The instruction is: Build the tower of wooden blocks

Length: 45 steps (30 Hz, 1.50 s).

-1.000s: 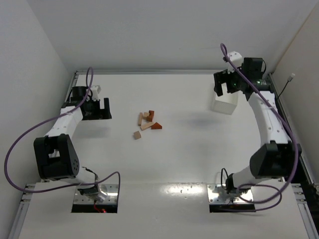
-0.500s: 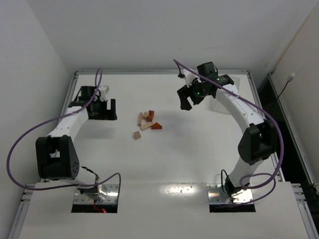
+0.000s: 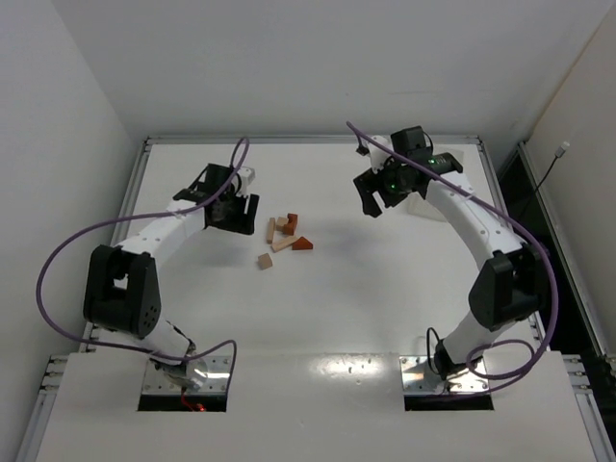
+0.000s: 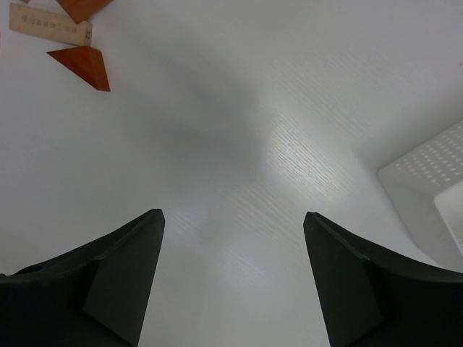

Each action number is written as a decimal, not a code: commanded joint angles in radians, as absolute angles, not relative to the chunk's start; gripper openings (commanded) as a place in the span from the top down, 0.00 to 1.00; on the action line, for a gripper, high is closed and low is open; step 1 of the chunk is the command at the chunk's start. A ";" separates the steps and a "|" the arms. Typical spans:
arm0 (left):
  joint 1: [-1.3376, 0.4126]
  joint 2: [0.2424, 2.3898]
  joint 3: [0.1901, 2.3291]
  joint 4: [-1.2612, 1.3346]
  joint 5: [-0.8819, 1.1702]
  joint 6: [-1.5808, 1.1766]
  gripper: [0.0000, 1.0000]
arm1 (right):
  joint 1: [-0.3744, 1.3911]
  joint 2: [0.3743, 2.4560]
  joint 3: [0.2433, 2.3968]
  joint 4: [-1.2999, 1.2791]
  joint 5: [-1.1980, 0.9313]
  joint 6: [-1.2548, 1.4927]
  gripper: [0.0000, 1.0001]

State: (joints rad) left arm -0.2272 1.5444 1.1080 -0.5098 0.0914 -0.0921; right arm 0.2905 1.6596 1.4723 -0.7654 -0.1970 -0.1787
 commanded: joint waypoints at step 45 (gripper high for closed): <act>-0.400 1.983 1.419 -0.532 -0.067 -0.167 0.78 | 0.244 1.646 1.483 -0.732 -0.114 -0.192 0.25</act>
